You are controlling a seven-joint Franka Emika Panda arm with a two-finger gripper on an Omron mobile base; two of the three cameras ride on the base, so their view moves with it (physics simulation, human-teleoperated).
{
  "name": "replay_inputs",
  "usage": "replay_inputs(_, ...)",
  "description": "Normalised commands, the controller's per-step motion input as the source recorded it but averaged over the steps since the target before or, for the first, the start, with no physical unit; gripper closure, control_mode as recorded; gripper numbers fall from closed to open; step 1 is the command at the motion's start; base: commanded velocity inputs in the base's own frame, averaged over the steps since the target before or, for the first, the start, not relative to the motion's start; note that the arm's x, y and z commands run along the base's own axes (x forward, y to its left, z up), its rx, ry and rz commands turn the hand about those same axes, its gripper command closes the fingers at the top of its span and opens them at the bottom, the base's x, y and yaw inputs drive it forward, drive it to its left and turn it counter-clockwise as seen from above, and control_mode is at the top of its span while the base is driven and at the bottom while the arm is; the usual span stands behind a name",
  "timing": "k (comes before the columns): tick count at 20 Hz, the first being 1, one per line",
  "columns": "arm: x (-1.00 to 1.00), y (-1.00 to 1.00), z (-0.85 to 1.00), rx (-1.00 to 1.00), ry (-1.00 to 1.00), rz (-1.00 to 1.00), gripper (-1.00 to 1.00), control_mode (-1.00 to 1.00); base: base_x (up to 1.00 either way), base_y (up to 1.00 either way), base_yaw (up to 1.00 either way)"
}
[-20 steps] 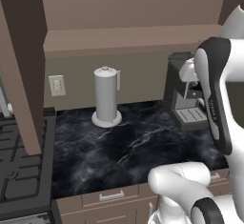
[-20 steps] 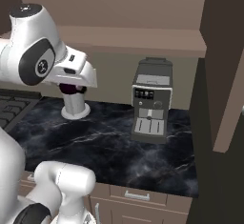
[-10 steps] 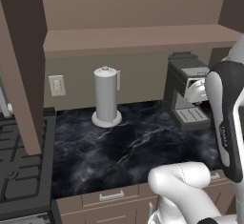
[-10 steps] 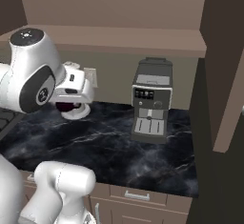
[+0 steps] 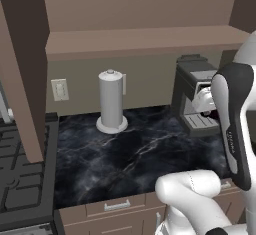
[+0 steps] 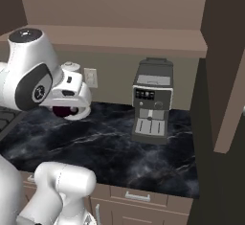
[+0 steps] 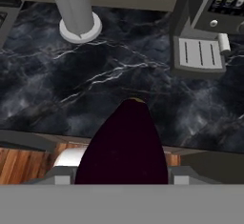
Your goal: Pick the eggplants from the cabinet and place them in one bowl. Pick the avocado from the sink and place it in the other bowl.
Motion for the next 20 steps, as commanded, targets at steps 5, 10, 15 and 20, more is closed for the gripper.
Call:
replay_inputs(5,0.00,0.06,0.00,0.00,0.07,0.00,1.00,-1.00,0.00,0.00,0.00)
replay_inputs(10,0.00,0.02,0.00,0.00,0.02,-0.01,1.00,-1.00,0.00,0.00,0.00)
replay_inputs(15,-0.02,0.00,0.00,0.00,0.00,-0.02,1.00,1.00,-0.15,0.00,-0.02)
replay_inputs(20,0.00,0.00,0.00,0.00,0.00,0.00,1.00,1.00,-0.31,0.02,0.08)
